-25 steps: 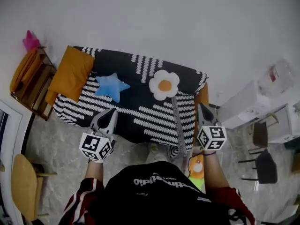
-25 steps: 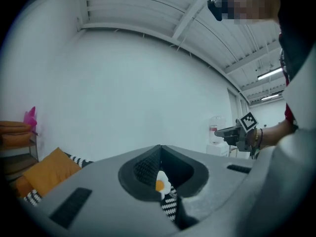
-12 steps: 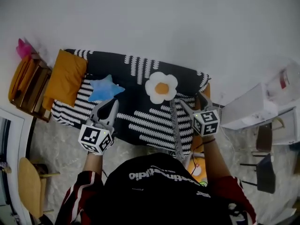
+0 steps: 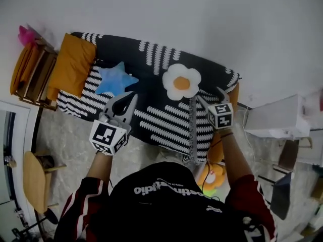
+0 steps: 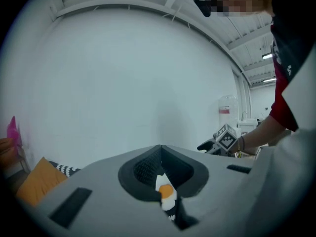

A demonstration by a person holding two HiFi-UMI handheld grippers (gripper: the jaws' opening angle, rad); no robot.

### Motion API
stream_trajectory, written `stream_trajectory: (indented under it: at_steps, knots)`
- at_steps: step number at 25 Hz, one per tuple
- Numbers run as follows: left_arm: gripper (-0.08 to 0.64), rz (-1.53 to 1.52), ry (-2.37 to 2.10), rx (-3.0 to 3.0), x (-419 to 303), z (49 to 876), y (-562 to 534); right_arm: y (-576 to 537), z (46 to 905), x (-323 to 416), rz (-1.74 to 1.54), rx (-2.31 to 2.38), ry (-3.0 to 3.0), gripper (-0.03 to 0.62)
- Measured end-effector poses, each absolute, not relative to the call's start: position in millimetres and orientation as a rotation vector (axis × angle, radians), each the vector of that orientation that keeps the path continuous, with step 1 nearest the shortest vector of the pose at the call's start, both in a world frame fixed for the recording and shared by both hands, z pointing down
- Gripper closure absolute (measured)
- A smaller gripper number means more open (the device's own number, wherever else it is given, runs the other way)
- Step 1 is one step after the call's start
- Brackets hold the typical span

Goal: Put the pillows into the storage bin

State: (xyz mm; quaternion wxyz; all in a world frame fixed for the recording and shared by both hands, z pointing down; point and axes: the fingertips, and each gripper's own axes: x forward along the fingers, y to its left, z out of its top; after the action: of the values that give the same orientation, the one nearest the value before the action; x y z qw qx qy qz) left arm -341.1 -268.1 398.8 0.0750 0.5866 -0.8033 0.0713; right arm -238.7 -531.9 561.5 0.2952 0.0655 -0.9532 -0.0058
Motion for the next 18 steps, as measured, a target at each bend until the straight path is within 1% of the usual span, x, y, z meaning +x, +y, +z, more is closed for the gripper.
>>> stream_trajectory:
  at_steps: [10, 18]
  knots:
    - [0.557, 0.273, -2.316, 1.696, -365, 454, -322, -594, 697, -300, -0.021, 0.116, -2.377, 0.216]
    - [0.557, 0.302, -2.287, 1.587, -393, 496, -334, -636, 805, -350, -0.027, 0.092, -2.282, 0.206]
